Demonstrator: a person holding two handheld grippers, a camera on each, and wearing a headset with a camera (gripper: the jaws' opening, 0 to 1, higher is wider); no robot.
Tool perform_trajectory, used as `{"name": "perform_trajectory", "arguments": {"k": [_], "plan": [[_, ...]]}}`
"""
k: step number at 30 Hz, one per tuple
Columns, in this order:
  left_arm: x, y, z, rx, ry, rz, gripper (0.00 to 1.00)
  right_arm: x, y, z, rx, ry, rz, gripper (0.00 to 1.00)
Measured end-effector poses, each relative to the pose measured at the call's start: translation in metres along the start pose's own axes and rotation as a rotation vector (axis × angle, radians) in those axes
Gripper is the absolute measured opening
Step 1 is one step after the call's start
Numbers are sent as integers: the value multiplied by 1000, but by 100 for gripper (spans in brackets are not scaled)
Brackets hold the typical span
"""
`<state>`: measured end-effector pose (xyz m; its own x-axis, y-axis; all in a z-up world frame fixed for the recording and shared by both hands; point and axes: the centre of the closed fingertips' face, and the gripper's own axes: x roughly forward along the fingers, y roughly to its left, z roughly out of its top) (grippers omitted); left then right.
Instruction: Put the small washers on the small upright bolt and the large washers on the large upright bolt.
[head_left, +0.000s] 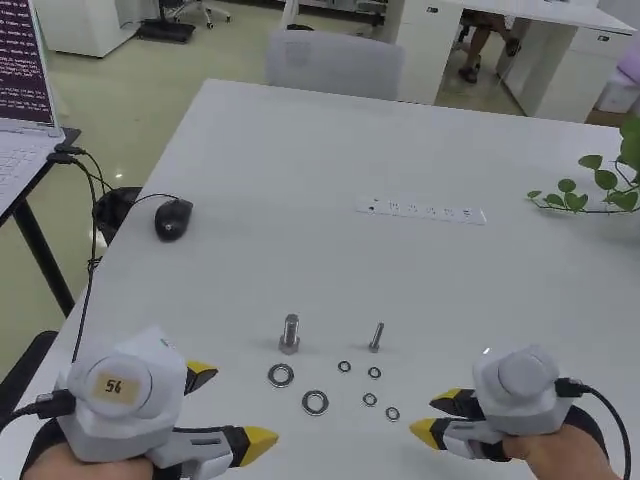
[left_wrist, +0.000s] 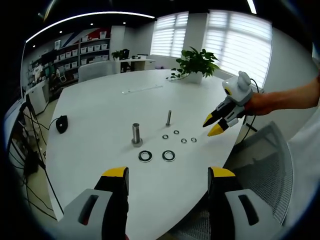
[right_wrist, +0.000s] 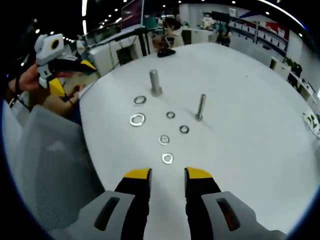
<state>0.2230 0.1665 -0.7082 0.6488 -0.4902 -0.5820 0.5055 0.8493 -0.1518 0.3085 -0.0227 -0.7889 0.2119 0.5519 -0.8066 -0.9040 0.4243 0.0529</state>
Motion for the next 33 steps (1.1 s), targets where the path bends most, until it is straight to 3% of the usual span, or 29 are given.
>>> {"name": "perform_trajectory", "arguments": {"k": [3, 5, 10, 16, 25, 33], "plan": [[0, -2, -1, -11, -5, 2, 63, 15, -3, -1, -96, 69, 16, 24], [0, -3, -2, -13, -3, 6, 63, 24, -3, 0, -110, 86, 36, 24], [-2, -5, -2, -19, -5, 11, 63, 33, 2, 3, -180, 114, 80, 23], [-4, -4, -3, -16, -2, 21, 63, 40, 3, -6, -305, 191, 115, 22], [-5, -3, -3, -26, -12, 35, 62, 42, 3, -5, -350, 200, 142, 20], [-2, -8, 2, -30, -26, 33, 62, 42, -3, -4, -345, 215, 138, 14]]}}
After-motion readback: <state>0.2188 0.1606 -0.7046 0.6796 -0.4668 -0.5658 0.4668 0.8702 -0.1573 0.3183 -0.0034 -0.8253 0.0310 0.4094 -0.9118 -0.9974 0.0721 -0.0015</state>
